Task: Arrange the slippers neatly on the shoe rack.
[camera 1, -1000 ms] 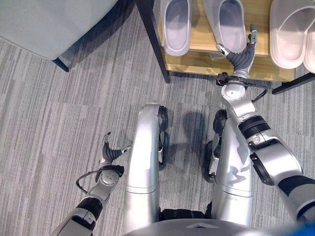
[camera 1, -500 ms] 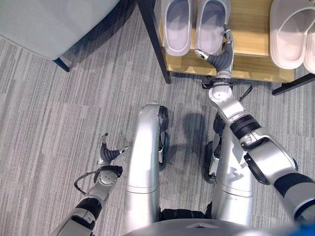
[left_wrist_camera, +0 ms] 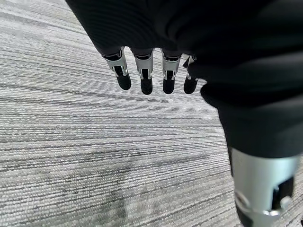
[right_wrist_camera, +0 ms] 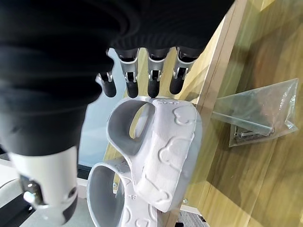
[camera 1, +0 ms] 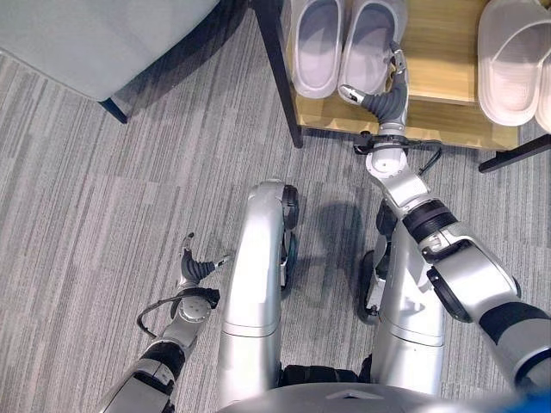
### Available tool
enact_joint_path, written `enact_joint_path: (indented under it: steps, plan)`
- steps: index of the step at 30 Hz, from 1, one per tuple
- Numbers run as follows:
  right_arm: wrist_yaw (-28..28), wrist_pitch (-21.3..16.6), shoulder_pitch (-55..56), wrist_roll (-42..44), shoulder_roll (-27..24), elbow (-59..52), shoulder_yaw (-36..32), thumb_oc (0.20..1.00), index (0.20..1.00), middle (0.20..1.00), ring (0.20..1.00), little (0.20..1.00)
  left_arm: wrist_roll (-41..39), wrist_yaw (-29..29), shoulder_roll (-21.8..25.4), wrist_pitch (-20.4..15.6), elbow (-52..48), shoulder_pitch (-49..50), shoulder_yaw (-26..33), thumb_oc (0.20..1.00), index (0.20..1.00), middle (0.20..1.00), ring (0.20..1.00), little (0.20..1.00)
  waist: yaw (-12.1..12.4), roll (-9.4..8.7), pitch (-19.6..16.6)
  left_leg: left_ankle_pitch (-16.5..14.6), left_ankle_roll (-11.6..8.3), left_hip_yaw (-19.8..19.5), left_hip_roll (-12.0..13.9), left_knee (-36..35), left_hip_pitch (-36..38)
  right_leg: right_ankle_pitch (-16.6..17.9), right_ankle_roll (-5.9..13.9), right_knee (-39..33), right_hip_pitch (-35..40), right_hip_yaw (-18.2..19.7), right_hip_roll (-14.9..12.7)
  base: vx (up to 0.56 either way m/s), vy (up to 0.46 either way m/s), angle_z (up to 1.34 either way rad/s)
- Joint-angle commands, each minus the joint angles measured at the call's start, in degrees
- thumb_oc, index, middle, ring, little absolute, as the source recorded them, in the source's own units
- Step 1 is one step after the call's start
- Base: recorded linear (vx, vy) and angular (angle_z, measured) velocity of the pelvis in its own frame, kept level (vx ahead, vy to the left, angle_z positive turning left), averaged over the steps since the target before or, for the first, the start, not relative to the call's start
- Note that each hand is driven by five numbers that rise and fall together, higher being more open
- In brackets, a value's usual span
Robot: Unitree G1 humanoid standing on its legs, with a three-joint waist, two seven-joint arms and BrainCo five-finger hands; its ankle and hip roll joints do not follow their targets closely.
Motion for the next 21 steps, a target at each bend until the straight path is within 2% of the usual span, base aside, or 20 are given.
enact_joint_path:
  steps: [1, 5, 8, 13, 15, 16, 18, 19, 20, 21]
  plan:
    - [-1.3, -3.3, -3.4, 0.7, 0.3, -6.0, -0.1, 1.0, 1.0, 1.0, 1.0, 1.0, -0.5, 1.0, -0.1, -1.0, -0.8, 1.4, -1.9, 1.0, 1.0, 1.0, 1.0, 1.0, 2.5, -0.45, -1.8, -3.2, 1.28, -1.7, -1.6, 6.7, 3.1, 13.6, -2.98, 2.1, -0.3, 5.0, 0.6, 0.0, 0.0, 0.0]
    - [-8.5, -4.3, 0.1, -4.6, -0.1, -9.5, -5.9, 1.0, 1.0, 1.0, 1.0, 1.0, 1.0, 2.2, -0.7, -1.1, -1.3, 1.9, -1.7, 1.0, 1.0, 1.0, 1.0, 1.0, 1.9, -0.03, -1.8, -3.2, 1.43, -1.5, -1.7, 6.8, 3.1, 13.4, -3.01, 2.1, -0.4, 4.9, 0.8, 0.0, 0.0, 0.0]
    - [-11.6, -4.4, 1.9, -9.1, -1.8, -14.1, -8.3, 1.0, 1.0, 1.0, 1.0, 1.0, 3.5, 4.4, -0.5, -1.2, -3.0, 2.8, -0.8, 1.0, 1.0, 1.0, 1.0, 1.0, 1.9, 0.34, -1.8, -3.0, 1.43, -1.5, -1.8, 6.9, 3.1, 13.5, -2.74, 2.1, -0.4, 4.9, 0.9, 0.0, 0.0, 0.0]
    - [-12.6, -4.4, 12.6, -16.6, -6.8, -29.4, -13.7, 1.0, 1.0, 1.0, 1.0, 1.0, 5.1, 4.8, -1.6, -1.3, -3.8, 3.2, 1.3, 1.0, 1.0, 1.0, 1.0, 1.0, 0.7, -0.48, -1.8, -1.3, 1.24, -2.0, -2.4, 5.0, 3.1, 14.6, -1.98, -0.1, 0.9, 4.5, 0.2, 0.0, 0.006, 0.04]
    - [-13.1, -4.4, 20.5, -21.4, -10.1, -37.1, -18.7, 1.0, 1.0, 1.0, 1.0, 1.0, 7.3, 4.5, -2.0, -1.8, -5.6, 3.4, 2.1, 1.0, 1.0, 1.0, 1.0, 1.0, -0.1, -0.95, -1.9, 0.6, 1.37, -2.1, -2.7, -0.7, 3.1, 15.7, -1.84, -6.1, 2.2, 3.5, -0.9, -0.09, 0.054, 0.24]
    - [-12.9, -4.2, 24.4, -23.0, -11.2, -39.8, -21.2, 1.0, 1.0, 1.0, 1.0, 1.0, 8.4, 4.3, -2.3, -2.3, -6.1, 3.2, 2.5, 1.0, 1.0, 1.0, 1.0, 1.0, -0.5, -1.1, -3.1, 1.9, 1.26, -2.5, -2.8, -5.6, 3.1, 16.4, -1.6, -10.8, 2.8, 2.8, -1.6, -0.11, 0.097, 0.51]
    - [-12.3, -4.1, 30.2, -22.2, -10.4, -39.2, -23.1, 1.0, 1.0, 1.0, 1.0, 1.0, 9.2, 3.3, -3.1, -2.1, -5.0, 2.5, 2.9, 1.0, 1.0, 1.0, 1.0, 1.0, -1.2, -1.52, -7.6, 5.0, 0.85, -3.1, -1.9, -14.7, 3.1, 17.0, -1.26, -19.3, 3.5, 0.9, -2.9, -0.09, 0.116, 0.26]
    - [-11.5, -4.4, 33.4, -22.0, -9.6, -39.0, -24.0, 1.0, 1.0, 1.0, 1.0, 1.0, 8.9, 2.6, -3.9, -2.2, -3.4, 1.9, 3.3, 1.0, 1.0, 1.0, 1.0, 1.0, -1.7, -1.81, -10.5, 7.9, 0.71, -3.6, -1.4, -20.0, 3.2, 17.6, -1.27, -25.4, 3.8, -1.0, -3.6, -0.08, 0.071, -0.04]
    - [-11.4, -4.4, 33.6, -22.0, -9.6, -39.1, -24.0, 1.0, 1.0, 1.0, 1.0, 1.0, 8.9, 2.5, -3.9, -2.3, -3.3, 2.0, 3.2, 1.0, 1.0, 1.0, 1.0, 1.0, -1.7, -1.67, -10.8, 8.3, 0.69, -3.8, -1.5, -20.5, 3.2, 17.9, -1.36, -25.9, 3.9, -1.2, -3.7, -0.12, 0.083, -0.04]
    - [-10.2, -4.3, 37.5, -21.7, -8.2, -37.9, -24.5, 1.0, 1.0, 1.0, 1.0, 1.0, 8.4, 1.4, -5.1, -2.1, -1.7, 2.1, 3.8, 1.0, 1.0, 1.0, 1.0, 1.0, -2.4, -2.25, -12.4, 9.6, 0.84, -4.0, -0.5, -26.6, 6.2, 18.7, -1.16, -32.0, 6.5, -2.9, -4.2, -0.11, 0.068, 0.01]
